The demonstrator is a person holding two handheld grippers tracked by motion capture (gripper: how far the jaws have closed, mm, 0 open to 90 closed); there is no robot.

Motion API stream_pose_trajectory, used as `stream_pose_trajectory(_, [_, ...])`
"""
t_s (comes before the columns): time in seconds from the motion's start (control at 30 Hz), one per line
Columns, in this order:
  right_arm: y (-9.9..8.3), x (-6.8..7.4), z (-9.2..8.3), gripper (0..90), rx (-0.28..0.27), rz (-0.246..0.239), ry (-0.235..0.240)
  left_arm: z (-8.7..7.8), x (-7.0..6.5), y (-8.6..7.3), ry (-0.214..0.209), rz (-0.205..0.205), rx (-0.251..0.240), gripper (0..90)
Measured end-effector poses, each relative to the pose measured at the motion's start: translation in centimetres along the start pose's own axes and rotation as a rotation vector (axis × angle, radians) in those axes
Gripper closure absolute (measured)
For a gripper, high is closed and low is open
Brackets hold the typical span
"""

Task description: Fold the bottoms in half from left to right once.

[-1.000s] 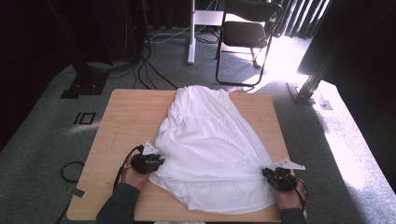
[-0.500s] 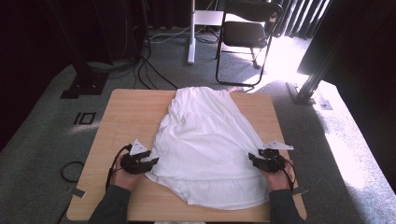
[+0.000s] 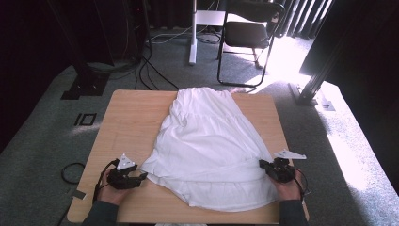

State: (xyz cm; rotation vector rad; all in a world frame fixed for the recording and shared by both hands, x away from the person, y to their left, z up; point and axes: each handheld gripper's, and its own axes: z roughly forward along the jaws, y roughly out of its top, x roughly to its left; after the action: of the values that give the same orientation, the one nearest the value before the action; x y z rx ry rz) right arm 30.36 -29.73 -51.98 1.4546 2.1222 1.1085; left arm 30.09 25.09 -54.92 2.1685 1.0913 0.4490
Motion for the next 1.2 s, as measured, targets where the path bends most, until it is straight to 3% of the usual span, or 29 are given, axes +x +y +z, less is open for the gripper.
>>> stream_pose_trajectory(0.1, [-0.5,0.0,-1.3,88.4,-0.021,-0.007,-0.009,0.4,-0.1,0.4,0.004,0.016,0.000,44.3])
stream_pose_trajectory(0.13, [-0.8,-0.1,-2.1,88.6,-0.033,-0.009,-0.015,0.4,-0.1,0.6,0.004,0.020,0.001,49.2])
stream_pose_trajectory(0.2, [-1.6,-0.4,-3.7,88.6,-0.062,0.002,-0.018,0.3,-0.4,0.8,-0.015,0.036,0.007,73.2])
stream_pose_trajectory(0.23, [-1.6,-0.4,-3.7,88.6,-0.062,0.002,-0.018,0.3,-0.4,0.8,-0.015,0.036,0.007,79.7])
stream_pose_trajectory(0.27, [-2.3,-0.5,-5.1,88.6,-0.089,0.009,-0.026,-0.3,-0.9,0.8,-0.043,0.058,-0.017,87.6])
stream_pose_trajectory(0.3, [-2.3,-0.5,-5.1,88.6,-0.089,0.009,-0.026,-0.3,-0.9,0.8,-0.043,0.058,-0.017,89.3])
stream_pose_trajectory(0.33, [-3.1,-0.8,-6.7,88.7,-0.117,0.003,-0.047,-1.2,-1.2,0.8,-0.085,0.061,-0.047,89.7])
stream_pose_trajectory(0.43, [-3.8,-1.0,-7.8,88.7,-0.130,0.014,-0.056,-1.9,-1.5,0.6,-0.099,0.068,-0.068,89.7])
stream_pose_trajectory(0.47, [-4.8,-1.2,-8.7,88.6,-0.141,0.016,-0.063,-2.6,-1.8,0.4,-0.121,0.068,-0.079,89.7])
stream_pose_trajectory(0.53, [-5.7,-1.4,-9.0,88.0,-0.129,0.022,-0.068,-2.9,-2.0,0.2,-0.120,0.075,-0.079,88.7])
stream_pose_trajectory(0.67, [-7.6,-2.2,-9.0,86.2,-0.085,0.051,-0.127,-3.8,-2.1,-0.1,-0.176,0.065,-0.118,76.9])
stream_pose_trajectory(0.73, [-8.2,-2.6,-9.1,83.4,-0.070,0.073,-0.145,-4.5,-1.9,-0.3,-0.176,0.060,-0.136,69.1])
stream_pose_trajectory(0.8, [-8.4,-2.8,-9.3,76.6,-0.061,0.065,-0.148,-4.8,-1.5,-0.3,-0.154,0.045,-0.132,67.1])
stream_pose_trajectory(0.97, [-7.8,-2.9,-9.4,68.0,-0.083,0.070,-0.156,-4.3,-0.9,0.3,-0.122,0.012,-0.137,58.5])
stream_pose_trajectory(1.17, [-6.1,-3.0,-6.9,63.5,-0.081,0.077,-0.119,-1.6,-0.5,2.0,-0.127,-0.009,-0.095,50.4])
stream_pose_trajectory(1.2, [-5.2,-2.5,-4.6,60.5,-0.032,0.062,-0.096,-0.8,-0.8,2.3,-0.141,0.000,-0.079,49.8])
